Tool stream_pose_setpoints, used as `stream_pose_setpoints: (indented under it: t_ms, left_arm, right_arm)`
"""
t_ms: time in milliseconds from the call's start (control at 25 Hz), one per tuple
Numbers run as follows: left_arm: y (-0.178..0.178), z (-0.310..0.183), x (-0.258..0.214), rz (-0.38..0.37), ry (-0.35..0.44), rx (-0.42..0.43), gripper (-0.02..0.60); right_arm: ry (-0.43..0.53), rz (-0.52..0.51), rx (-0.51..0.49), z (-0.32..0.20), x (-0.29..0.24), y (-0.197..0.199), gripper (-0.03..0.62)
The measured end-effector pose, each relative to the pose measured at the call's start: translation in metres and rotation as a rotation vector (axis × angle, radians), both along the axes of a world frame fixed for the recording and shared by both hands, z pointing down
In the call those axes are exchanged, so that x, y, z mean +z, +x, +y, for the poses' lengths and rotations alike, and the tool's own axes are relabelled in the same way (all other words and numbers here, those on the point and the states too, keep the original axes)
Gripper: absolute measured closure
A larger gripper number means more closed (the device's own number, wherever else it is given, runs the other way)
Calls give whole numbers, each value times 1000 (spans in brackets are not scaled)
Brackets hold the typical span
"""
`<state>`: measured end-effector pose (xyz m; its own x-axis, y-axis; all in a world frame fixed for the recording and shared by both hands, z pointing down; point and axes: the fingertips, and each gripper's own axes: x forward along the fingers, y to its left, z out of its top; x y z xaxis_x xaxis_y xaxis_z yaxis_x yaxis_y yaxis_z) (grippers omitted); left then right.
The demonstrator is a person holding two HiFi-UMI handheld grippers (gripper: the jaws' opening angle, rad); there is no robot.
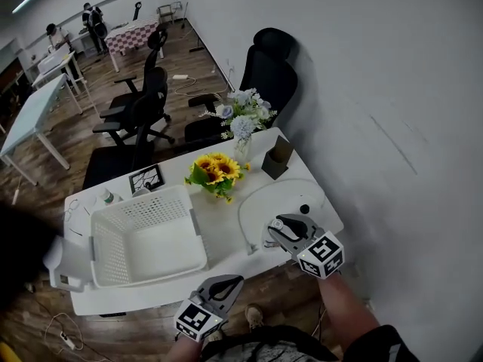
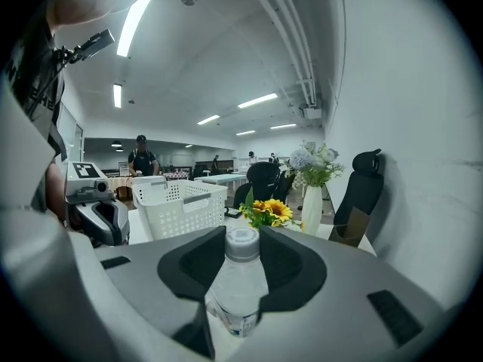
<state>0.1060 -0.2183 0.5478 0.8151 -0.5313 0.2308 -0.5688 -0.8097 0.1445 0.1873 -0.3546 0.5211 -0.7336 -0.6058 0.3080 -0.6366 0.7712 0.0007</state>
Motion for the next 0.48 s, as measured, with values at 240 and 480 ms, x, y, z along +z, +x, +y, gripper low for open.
stream_pose_setpoints:
  t_ms: [240,480]
  left_arm:
    - [3,-9,10,-6,-26,-28,571]
    - [4,-12,16,-17,-41,-35,571]
  right_arm:
    - [-32,16,-11,-12,27,2,442]
    - [-27,-5,-16,-19,33,5,442]
